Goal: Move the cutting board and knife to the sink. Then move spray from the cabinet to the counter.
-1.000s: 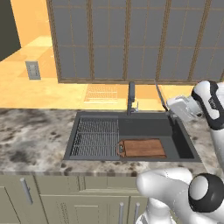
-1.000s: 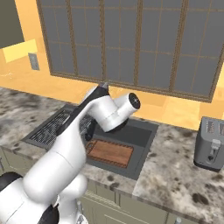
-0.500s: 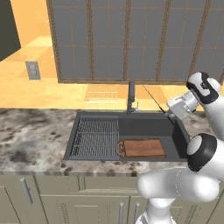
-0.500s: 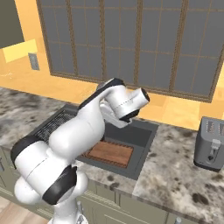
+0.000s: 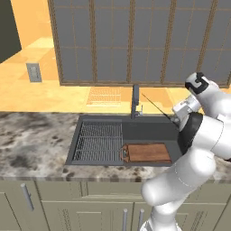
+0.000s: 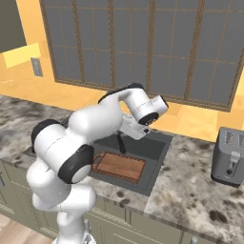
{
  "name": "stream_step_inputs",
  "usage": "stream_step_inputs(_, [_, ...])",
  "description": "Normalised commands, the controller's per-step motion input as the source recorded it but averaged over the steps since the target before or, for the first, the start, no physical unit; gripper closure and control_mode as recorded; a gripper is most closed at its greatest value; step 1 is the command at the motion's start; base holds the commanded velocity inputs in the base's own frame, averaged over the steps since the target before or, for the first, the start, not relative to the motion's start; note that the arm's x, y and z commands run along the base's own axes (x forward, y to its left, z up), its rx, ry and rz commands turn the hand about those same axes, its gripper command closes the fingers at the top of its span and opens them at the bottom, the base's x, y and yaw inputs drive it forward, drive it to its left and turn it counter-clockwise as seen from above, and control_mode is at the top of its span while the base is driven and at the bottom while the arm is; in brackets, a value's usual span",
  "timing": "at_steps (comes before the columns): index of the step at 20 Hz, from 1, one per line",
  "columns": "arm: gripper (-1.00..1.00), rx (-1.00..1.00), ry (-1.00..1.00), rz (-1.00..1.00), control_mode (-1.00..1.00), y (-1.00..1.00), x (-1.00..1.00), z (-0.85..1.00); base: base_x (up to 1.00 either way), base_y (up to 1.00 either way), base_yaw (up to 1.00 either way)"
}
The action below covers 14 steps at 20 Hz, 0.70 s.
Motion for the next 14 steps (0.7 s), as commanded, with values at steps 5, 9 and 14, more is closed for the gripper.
stream_step_inputs(5, [1.0, -0.06, 0.03, 0.02, -1.0, -0.18, 0.16, -0.43, 0.0, 0.0, 0.0])
stream_step_inputs(9, [1.0, -0.07, 0.0, 0.0, -1.0, -0.09, 0.16, -0.4, 0.0, 0.0, 0.0])
stream_step_inputs(14, [1.0, -0.09, 0.0, 0.0, -1.0, -0.09, 0.14, -0.44, 0.0, 0.0, 0.0])
